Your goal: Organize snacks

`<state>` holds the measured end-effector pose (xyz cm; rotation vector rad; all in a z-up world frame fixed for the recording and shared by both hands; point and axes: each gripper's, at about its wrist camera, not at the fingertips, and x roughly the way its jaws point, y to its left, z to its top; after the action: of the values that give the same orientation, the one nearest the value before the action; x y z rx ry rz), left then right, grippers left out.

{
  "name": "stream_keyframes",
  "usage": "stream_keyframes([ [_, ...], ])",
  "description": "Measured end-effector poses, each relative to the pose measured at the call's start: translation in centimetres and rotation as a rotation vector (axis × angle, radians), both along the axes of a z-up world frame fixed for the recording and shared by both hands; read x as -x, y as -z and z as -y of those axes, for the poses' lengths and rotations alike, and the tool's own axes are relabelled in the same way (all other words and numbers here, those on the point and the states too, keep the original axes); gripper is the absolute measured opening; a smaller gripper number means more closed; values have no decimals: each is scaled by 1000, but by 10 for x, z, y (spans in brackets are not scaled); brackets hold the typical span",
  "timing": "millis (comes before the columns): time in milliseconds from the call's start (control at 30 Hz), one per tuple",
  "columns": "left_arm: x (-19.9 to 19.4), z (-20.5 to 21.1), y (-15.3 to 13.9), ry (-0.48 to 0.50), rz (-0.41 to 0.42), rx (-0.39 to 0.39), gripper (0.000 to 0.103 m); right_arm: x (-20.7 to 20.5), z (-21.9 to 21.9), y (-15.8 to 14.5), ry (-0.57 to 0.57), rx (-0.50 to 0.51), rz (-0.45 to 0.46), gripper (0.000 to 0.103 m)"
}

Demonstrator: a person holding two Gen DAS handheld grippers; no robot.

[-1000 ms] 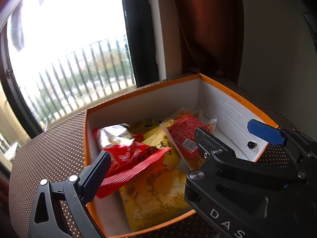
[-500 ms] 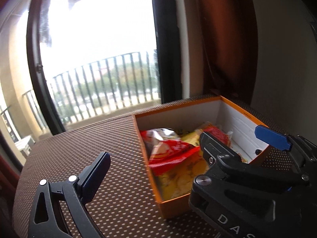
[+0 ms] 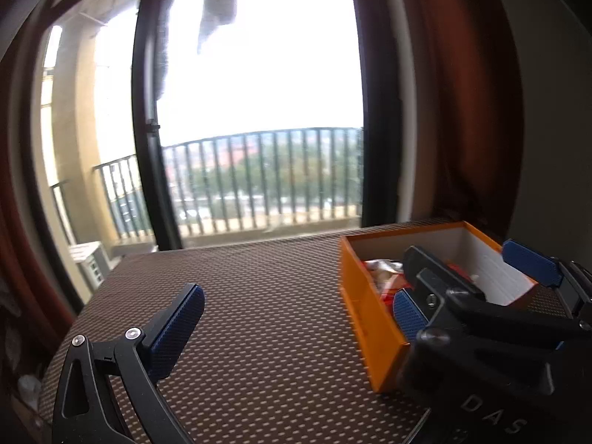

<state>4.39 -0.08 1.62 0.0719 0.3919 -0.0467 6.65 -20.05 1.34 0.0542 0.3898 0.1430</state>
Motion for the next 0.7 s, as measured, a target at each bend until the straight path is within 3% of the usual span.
stream_keyframes([
  [367, 29, -37, 1, -125, 39, 20, 102, 21, -29, -1, -61, 5, 55, 102],
  [700, 30, -45, 2, -140, 30, 48, 102, 26, -26, 2, -65, 6, 51, 103],
])
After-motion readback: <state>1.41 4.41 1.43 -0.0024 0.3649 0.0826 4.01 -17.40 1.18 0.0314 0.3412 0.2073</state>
